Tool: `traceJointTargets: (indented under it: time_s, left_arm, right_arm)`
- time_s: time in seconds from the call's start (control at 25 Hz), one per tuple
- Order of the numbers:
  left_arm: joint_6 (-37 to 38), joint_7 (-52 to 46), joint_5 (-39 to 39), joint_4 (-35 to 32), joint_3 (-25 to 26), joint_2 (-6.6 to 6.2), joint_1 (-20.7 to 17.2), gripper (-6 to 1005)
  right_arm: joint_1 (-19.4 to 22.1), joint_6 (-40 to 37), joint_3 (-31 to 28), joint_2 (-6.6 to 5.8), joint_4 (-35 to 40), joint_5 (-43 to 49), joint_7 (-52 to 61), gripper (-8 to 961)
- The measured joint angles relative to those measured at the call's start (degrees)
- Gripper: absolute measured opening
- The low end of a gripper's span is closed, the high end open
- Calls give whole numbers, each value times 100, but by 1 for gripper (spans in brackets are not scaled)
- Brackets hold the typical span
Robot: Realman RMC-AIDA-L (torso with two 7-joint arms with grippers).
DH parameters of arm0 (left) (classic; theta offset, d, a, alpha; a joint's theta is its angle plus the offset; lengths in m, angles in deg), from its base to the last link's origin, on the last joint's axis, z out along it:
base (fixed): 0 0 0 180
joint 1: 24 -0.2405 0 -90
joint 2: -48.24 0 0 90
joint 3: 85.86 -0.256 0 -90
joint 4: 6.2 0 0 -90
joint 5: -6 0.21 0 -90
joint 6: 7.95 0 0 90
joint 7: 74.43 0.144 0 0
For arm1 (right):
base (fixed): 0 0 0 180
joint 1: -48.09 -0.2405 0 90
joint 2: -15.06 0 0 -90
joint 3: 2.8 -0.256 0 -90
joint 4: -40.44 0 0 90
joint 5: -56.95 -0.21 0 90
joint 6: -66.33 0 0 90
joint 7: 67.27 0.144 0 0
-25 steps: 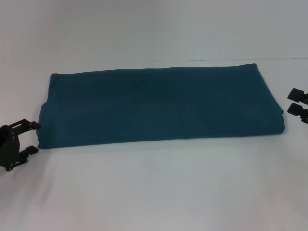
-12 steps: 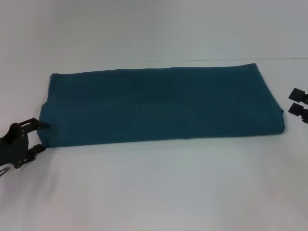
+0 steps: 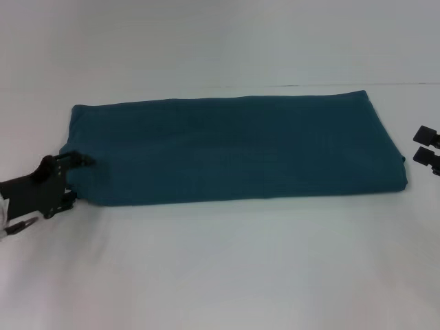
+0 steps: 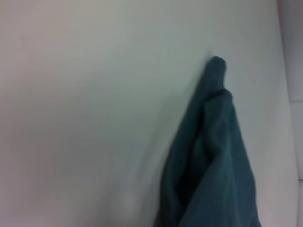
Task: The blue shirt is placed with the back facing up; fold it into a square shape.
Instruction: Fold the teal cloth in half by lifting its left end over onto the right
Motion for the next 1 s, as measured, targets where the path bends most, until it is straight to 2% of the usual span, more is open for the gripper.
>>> traceJointTargets:
  time_s: [0.24, 0.44, 0.56, 1.0]
  left_arm:
    - [-114, 65, 0, 118, -27, -37, 176, 720]
    - [-97, 184, 9, 125, -106, -75, 172, 720]
    - [-92, 250, 11, 122, -106, -81, 151, 506]
    - [-84, 1275, -64, 104, -59, -56, 124, 296]
  right_arm:
    - [23, -7, 0, 4, 0, -6, -2, 699]
    - [42, -30, -35, 8, -7, -26, -2, 698]
    - [45, -38, -81, 6, -30, -29, -2, 698]
    - [99, -8, -242, -7, -87, -19, -2, 698]
